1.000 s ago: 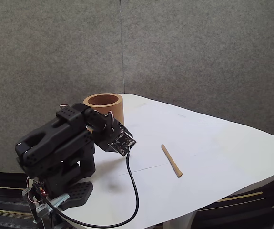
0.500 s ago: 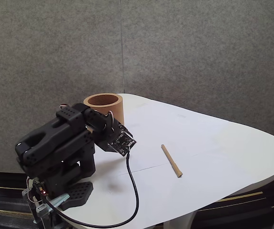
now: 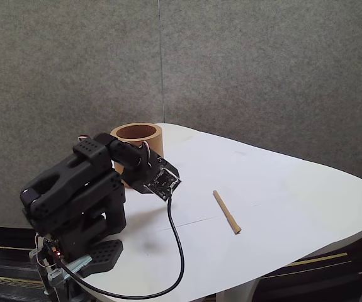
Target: Grab the pen and put it in the pen holder.
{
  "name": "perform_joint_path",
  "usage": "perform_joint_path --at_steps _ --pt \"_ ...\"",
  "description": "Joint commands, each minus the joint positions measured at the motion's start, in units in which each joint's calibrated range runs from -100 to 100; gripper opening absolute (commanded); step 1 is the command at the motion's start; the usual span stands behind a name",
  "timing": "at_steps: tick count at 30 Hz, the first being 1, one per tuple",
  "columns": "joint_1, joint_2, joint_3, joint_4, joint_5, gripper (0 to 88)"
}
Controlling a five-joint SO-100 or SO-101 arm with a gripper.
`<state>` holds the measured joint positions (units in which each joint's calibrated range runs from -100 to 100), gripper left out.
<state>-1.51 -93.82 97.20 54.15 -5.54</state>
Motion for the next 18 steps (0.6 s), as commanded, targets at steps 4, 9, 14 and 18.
perform_joint_path --at_steps 4,9,14,18 --pt "0.8 0.7 -10.2 -0.9 0.3 16.9" --pt "3.0 0.8 -19.2 -0.9 0.3 16.8" --pt "3.1 5.1 -26.7 -0.9 0.3 16.8" --pt "4.5 19.5 -37.8 -0.9 0.0 16.8"
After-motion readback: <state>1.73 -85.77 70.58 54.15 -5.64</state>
